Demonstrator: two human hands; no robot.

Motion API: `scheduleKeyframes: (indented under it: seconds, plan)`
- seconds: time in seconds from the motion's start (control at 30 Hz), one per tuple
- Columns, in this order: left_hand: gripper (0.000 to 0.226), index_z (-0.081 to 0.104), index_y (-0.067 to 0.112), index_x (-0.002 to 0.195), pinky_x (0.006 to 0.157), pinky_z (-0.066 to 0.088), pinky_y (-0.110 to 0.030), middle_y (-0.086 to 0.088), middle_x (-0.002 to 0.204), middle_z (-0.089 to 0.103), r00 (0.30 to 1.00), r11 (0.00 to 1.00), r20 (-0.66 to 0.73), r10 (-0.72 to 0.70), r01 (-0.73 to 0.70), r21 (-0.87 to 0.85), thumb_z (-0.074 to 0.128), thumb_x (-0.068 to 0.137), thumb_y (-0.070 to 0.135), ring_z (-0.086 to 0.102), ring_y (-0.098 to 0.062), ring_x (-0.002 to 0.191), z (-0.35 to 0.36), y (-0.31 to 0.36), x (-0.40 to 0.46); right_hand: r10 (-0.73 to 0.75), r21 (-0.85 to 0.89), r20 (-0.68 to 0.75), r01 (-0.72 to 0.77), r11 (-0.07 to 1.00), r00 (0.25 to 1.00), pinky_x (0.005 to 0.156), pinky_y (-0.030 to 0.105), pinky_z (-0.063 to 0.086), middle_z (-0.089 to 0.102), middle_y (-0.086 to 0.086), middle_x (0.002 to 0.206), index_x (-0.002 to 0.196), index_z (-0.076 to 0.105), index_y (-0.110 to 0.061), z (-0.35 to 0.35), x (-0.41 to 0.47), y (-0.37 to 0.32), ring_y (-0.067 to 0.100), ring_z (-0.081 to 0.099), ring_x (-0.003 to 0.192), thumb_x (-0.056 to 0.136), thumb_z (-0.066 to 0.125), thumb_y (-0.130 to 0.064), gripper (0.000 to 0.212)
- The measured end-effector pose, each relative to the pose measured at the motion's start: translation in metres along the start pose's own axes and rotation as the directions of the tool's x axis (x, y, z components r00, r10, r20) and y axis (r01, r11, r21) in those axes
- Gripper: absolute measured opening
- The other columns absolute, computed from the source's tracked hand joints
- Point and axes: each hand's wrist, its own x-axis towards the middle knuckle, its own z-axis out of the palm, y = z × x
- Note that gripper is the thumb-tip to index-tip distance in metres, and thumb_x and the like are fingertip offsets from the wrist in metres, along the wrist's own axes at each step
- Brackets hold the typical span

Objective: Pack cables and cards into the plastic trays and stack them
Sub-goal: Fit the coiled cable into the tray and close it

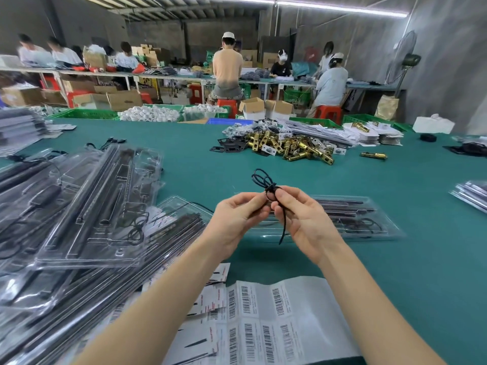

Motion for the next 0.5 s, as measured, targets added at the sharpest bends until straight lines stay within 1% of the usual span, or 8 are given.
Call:
scheduleKeyframes:
  seconds: [0.07,0.17,0.23,0.3,0.37,0.4,0.43,0.5]
  plan:
    - [0.018,0.072,-0.001,0.106,0.078,0.058,-0.019,-0.014,0.098,0.076,1.0,0.995,-0.002,-0.003,0.003,0.102,0.071,0.088,0.003,0.073,-0.016,0.086,0.001,0.002,-0.001,-0.074,-0.046,-0.103,0.069,0.997,0.992,0.063,0.017,0.056,0.076,0.013,0.09,0.095,0.07,-0.005,-0.003,0.005,0.003,0.013,0.072,0.071,0.079,0.074,-0.007,0.017]
    - [0.015,0.074,0.007,0.098,0.082,0.059,-0.024,-0.013,0.096,0.077,0.987,0.927,-0.086,0.135,-0.095,0.362,0.073,0.086,-0.003,0.073,-0.019,0.087,0.002,0.006,-0.004,-0.254,-0.35,-0.152,0.188,0.918,0.955,0.066,0.021,0.058,0.078,0.01,0.087,0.091,0.076,-0.01,-0.008,0.009,0.004,0.017,0.073,0.074,0.085,0.076,-0.003,0.008]
    - [0.018,0.074,0.013,0.096,0.086,0.057,-0.021,-0.001,0.094,0.078,0.957,0.774,-0.094,0.273,-0.161,0.612,0.078,0.082,0.003,0.073,-0.009,0.09,0.003,0.007,-0.006,-0.376,-0.537,-0.133,0.252,0.805,0.917,0.067,0.024,0.06,0.078,0.006,0.084,0.09,0.078,-0.013,-0.011,0.008,0.005,0.018,0.074,0.074,0.085,0.079,-0.006,0.009]
    - [0.018,0.073,0.017,0.097,0.086,0.055,-0.015,0.008,0.092,0.077,0.929,0.609,-0.036,0.367,-0.211,0.764,0.077,0.082,0.007,0.071,0.003,0.088,0.006,0.006,-0.007,-0.458,-0.65,-0.117,0.28,0.706,0.881,0.063,0.024,0.06,0.077,0.001,0.078,0.091,0.079,-0.016,-0.014,0.007,0.005,0.016,0.074,0.068,0.084,0.08,-0.01,0.008]
    - [0.018,0.063,0.017,0.094,0.082,0.055,-0.013,0.008,0.088,0.076,0.898,0.53,0.005,0.441,-0.265,0.806,0.073,0.084,0.005,0.069,0.006,0.082,0.01,0.003,-0.01,-0.498,-0.737,-0.111,0.265,0.622,0.86,0.057,0.02,0.057,0.076,-0.003,0.073,0.091,0.08,-0.017,-0.015,0.005,0.007,0.015,0.073,0.062,0.083,0.081,-0.013,0.009]
    - [0.021,0.057,0.018,0.092,0.079,0.054,-0.013,0.006,0.087,0.076,0.883,0.493,0.039,0.468,-0.298,0.818,0.072,0.085,0.004,0.069,0.006,0.079,0.01,0.002,-0.011,-0.497,-0.755,-0.113,0.251,0.606,0.861,0.056,0.02,0.056,0.076,-0.004,0.072,0.091,0.08,-0.018,-0.015,0.005,0.008,0.015,0.073,0.061,0.082,0.082,-0.014,0.01]
    - [0.024,0.053,0.019,0.089,0.077,0.054,-0.013,0.005,0.086,0.075,0.87,0.448,0.089,0.485,-0.334,0.829,0.073,0.086,0.004,0.069,0.004,0.078,0.011,0.001,-0.011,-0.475,-0.757,-0.112,0.234,0.61,0.873,0.058,0.022,0.057,0.076,-0.003,0.072,0.09,0.08,-0.019,-0.015,0.005,0.007,0.015,0.073,0.061,0.082,0.082,-0.014,0.01]
    - [0.025,0.056,0.02,0.086,0.071,0.051,-0.011,0.005,0.081,0.075,0.849,0.359,0.187,0.493,-0.395,0.845,0.078,0.083,0.009,0.069,0.001,0.074,0.009,0.006,-0.011,-0.387,-0.74,-0.068,0.214,0.638,0.92,0.064,0.027,0.059,0.077,0.0,0.076,0.089,0.08,-0.02,-0.017,0.005,0.003,0.016,0.073,0.064,0.083,0.081,-0.012,0.009]
